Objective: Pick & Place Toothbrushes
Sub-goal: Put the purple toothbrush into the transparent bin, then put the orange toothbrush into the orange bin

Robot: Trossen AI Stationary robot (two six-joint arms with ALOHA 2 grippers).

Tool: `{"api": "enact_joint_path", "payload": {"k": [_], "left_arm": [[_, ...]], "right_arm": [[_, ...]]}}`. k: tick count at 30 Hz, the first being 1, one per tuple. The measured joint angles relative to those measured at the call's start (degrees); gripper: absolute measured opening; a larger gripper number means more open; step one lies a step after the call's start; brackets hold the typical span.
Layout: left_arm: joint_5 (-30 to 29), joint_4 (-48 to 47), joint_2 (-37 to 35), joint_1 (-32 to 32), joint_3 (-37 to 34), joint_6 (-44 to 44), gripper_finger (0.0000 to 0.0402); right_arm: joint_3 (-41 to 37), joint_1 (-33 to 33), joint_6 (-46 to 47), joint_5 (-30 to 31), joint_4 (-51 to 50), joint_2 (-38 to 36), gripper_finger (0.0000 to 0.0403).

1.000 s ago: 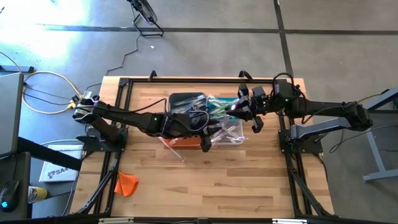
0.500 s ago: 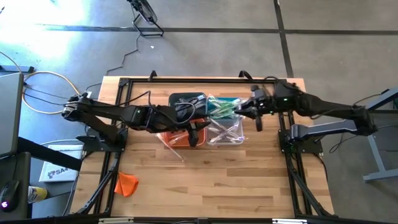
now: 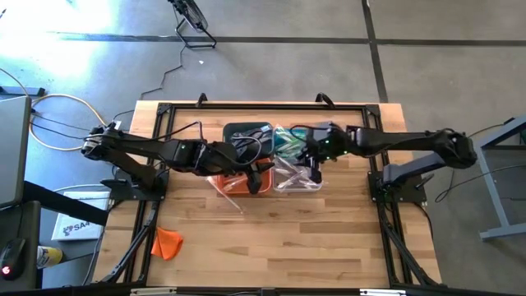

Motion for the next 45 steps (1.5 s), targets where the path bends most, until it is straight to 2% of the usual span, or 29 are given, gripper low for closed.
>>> {"api": "enact_joint_path", "payload": {"k": [15,17,24,28,33,37,45], "left_arm": [[0.17,-1.07,-0.04,0.0,0.02,-0.66,0.0147],[0.17,-1.18,-0.04,0.0,0.0,-0.66,0.0147],[0.18,-1.25,-0.04,0.0,0.0,-0.66,0.0147],[1.36,-2.02,-0.04,0.0,0.0,-0.67,0.0147],[4.53,-5.62,-0.04,0.0,0.0,-1.89,0.0147],[5.36,-12.5,-0.04,0.0,0.02,-3.86,0.0147],[9.76,-26.8,-0.04,0.0,0.01,-10.15,0.0147]], "right_arm": [[0.0,-0.01,-10.83,1.84,0.76,11.25,0.0047],[0.0,-0.01,-10.31,1.79,0.88,11.66,0.0078],[0.0,0.01,-7.96,2.1,0.34,9.77,0.0229],[1.9,-0.01,-6.81,2.05,-1.2,5.63,0.0269],[5.56,0.0,-6.46,-0.88,-2.31,-1.54,0.026],[7.71,-0.01,-6.44,-3.49,-2.86,-8.2,0.0234],[8.0,-0.01,-2.15,-4.46,-2.67,-20.33,0.0175]]}}
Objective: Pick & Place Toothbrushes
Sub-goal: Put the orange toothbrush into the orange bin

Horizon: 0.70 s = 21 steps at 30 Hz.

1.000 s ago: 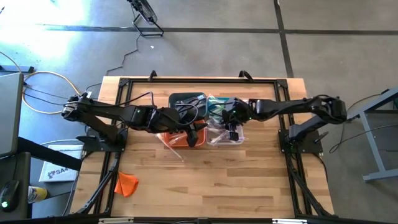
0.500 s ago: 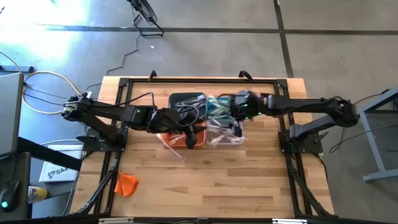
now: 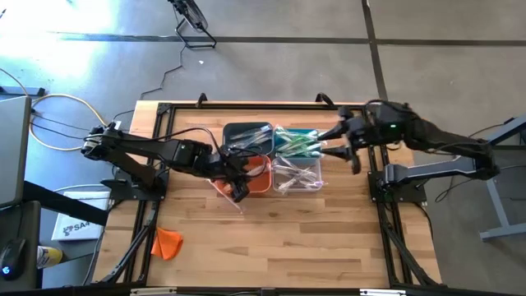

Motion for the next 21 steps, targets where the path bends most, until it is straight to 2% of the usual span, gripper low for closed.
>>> {"api": "enact_joint_path", "payload": {"k": [9,14,18,21], "left_arm": [[2.42,-15.07,0.0,-0.04,0.0,-6.98,0.0138],[1.99,-20.18,0.0,-0.04,-0.01,-10.58,0.0079],[1.12,-25.8,-0.02,-0.04,-0.61,-12.92,0.0014],[1.51,-28.38,-0.23,-0.04,-3.13,-15.14,0.0008]], "right_arm": [[-0.02,0.0,1.74,0.11,-1.81,-6.21,0.0071],[-0.04,0.0,1.75,0.12,-4.11,-6.52,0.0012],[-0.04,0.0,3.29,0.13,-4.68,-6.54,0.0008],[-0.04,0.0,3.64,0.12,-4.74,-6.52,0.0007]]}}
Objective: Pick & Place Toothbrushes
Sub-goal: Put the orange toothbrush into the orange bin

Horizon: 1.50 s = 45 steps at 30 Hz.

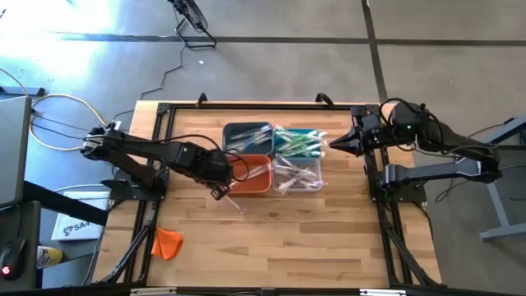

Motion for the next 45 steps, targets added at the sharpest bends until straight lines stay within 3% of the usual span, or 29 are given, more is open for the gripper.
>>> {"api": "enact_joint_path", "payload": {"k": [5,13,20,26,28,33,45], "left_arm": [[3.7,3.69,-3.12,0.02,-9.15,-4.85,0.0002],[6.89,25.77,-15.61,0.08,-27.49,-3.59,0.0],[1.59,30.5,-25.66,0.04,-40.4,-15.81,0.0],[-3.69,44.06,-26.34,0.04,-49.51,-21.32,0.0],[-6.54,47.98,-25.55,0.08,-51.51,-22.91,0.0],[-11.95,47.84,-24.52,0.08,-53.55,-28.35,0.0],[-13.76,51.68,-16.84,0.06,-53.86,-29.25,0.0]], "right_arm": [[-0.04,0.0,0.0,-0.05,-0.24,0.42,0.0006],[-0.04,-0.01,-0.41,-0.02,-1.15,0.37,0.0006],[-0.04,0.0,-0.61,-0.01,-1.07,1.41,0.0006],[-0.04,0.0,-0.61,-0.01,-0.92,2.84,0.0006],[-0.04,-0.02,-0.57,0.03,-1.0,3.08,0.0006],[-0.04,-0.02,-0.2,0.02,-1.05,3.76,0.0006],[-0.04,0.0,0.96,-0.06,-0.96,3.89,0.0006]]}}
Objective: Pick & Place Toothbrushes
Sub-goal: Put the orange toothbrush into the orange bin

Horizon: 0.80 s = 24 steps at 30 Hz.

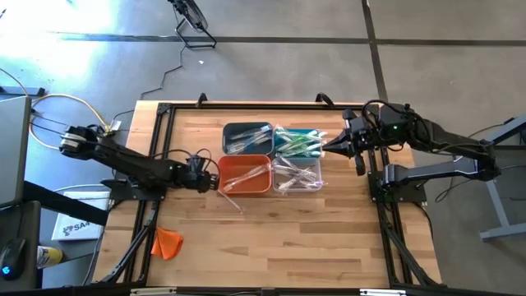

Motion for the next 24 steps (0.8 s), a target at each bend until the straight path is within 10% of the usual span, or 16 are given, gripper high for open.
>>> {"api": "enact_joint_path", "payload": {"k": [12,24], "left_arm": [[14.05,13.19,7.47,-5.42,0.36,-4.25,0.0],[7.6,4.82,7.47,-26.65,8.24,-21.77,0.0]], "right_arm": [[0.0,0.0,-0.02,-0.11,-0.14,-0.02,0.0006],[0.0,0.0,-0.06,-0.13,-0.24,-0.02,0.0006]]}}
